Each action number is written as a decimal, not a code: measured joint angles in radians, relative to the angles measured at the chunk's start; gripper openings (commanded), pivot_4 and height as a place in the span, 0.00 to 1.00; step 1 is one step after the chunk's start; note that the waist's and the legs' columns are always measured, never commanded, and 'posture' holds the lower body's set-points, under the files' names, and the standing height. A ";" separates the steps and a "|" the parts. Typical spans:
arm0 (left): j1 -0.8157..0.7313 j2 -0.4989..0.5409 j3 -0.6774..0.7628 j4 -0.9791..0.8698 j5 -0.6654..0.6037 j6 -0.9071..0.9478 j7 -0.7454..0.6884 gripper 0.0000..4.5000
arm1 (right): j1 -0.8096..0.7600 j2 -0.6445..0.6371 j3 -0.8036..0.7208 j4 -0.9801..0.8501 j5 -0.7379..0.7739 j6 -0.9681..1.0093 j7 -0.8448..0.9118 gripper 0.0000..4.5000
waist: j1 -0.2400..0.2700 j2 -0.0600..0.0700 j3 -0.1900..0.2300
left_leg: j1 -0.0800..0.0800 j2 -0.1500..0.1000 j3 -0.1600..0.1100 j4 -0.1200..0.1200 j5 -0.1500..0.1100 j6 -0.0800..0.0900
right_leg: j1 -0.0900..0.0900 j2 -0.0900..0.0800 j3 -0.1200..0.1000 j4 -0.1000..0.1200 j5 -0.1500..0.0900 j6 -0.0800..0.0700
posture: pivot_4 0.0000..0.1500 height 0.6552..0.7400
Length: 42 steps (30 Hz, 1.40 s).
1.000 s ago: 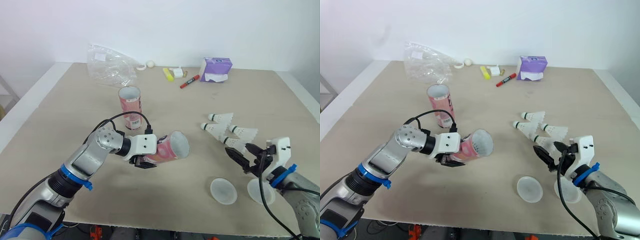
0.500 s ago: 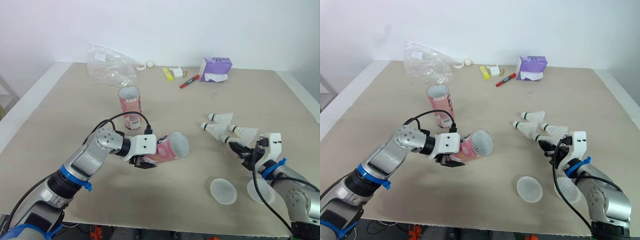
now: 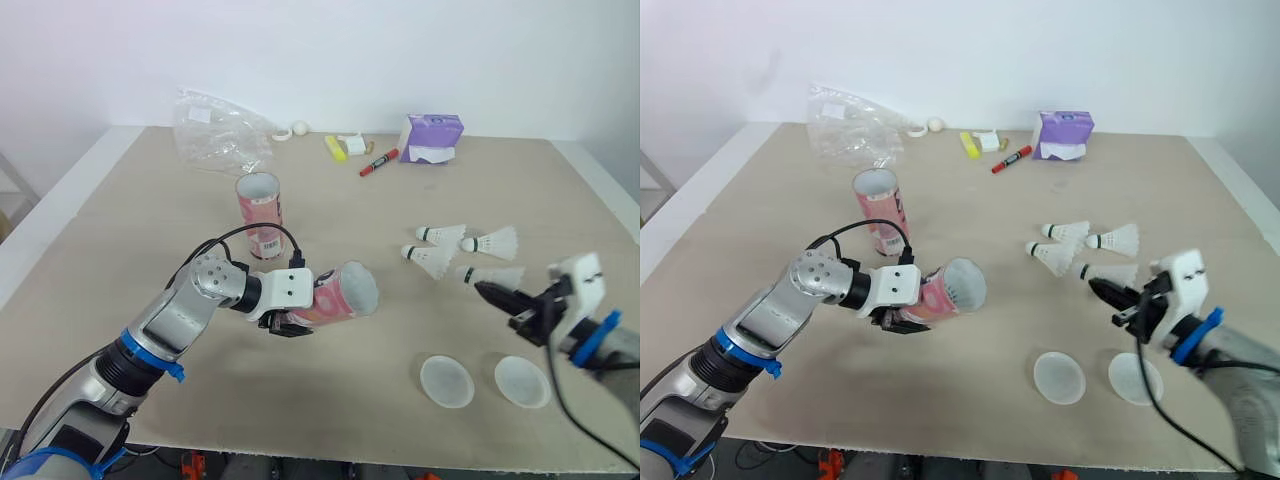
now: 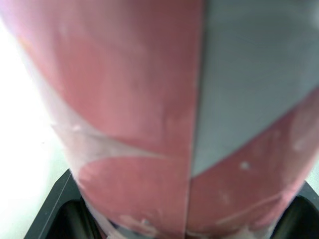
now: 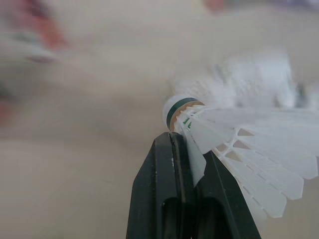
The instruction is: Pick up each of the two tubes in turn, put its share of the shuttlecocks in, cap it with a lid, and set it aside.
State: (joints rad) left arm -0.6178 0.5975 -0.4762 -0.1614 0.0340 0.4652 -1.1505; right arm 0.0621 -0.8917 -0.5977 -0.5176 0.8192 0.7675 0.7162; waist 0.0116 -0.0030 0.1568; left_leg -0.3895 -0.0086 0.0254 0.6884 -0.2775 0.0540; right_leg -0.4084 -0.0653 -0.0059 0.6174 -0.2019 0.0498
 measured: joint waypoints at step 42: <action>-0.001 -0.030 -0.001 0.014 -0.001 -0.027 -0.002 0.67 | -0.151 -0.126 0.219 -0.161 -0.059 -0.096 0.191 0.99 | 0.019 -0.009 0.001 | -0.005 0.000 0.000 0.000 0.000 0.000 | 0.000 -0.013 -0.006 -0.004 0.001 -0.001 | 1.00 1.00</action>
State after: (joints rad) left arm -0.6186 0.5676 -0.4770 -0.1478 0.0331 0.4377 -1.1526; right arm -0.0889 -1.0175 -0.3790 -0.6784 0.7606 0.6713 0.9068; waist 0.0304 -0.0117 0.1580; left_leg -0.3941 -0.0088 0.0255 0.6888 -0.2772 0.0542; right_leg -0.4083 -0.0779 -0.0115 0.6130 -0.2011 0.0484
